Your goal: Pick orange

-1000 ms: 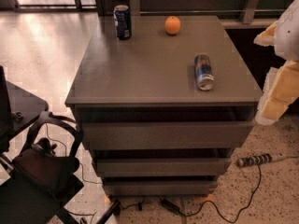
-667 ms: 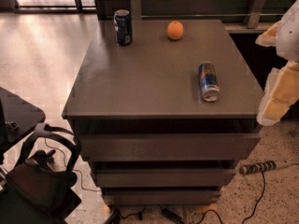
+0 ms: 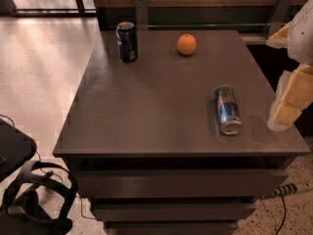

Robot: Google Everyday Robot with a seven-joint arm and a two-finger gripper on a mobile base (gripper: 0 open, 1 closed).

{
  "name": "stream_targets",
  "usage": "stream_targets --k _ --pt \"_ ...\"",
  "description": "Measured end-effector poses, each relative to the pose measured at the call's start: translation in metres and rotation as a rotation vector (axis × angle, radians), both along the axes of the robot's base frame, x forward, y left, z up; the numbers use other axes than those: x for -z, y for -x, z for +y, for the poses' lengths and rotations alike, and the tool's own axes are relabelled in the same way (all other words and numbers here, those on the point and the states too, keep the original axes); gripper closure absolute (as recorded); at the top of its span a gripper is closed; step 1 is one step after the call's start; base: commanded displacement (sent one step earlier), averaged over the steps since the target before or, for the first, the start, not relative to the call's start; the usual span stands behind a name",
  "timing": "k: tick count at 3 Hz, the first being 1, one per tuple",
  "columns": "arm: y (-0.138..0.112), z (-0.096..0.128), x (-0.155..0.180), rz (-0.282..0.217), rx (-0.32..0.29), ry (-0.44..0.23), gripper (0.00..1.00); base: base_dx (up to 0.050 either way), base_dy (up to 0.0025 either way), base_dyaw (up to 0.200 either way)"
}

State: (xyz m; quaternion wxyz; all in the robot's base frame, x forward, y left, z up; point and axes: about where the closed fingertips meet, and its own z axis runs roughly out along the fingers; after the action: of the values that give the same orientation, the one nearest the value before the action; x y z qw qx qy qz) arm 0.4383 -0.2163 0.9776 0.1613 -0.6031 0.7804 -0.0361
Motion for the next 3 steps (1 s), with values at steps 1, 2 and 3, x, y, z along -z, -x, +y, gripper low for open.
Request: stream_targets --k 1,2,3 --pt "0.000 0.000 0.000 0.000 0.000 0.000 0.00 0.000 0.00000 0.000" --pt "-0.009 -0.004 -0.005 -0.015 0.055 -0.044 0.00 0.000 0.00000 0.000" --pt "-0.027 0.001 -0.014 -0.028 0.136 -0.067 0.00 0.000 0.00000 0.000"
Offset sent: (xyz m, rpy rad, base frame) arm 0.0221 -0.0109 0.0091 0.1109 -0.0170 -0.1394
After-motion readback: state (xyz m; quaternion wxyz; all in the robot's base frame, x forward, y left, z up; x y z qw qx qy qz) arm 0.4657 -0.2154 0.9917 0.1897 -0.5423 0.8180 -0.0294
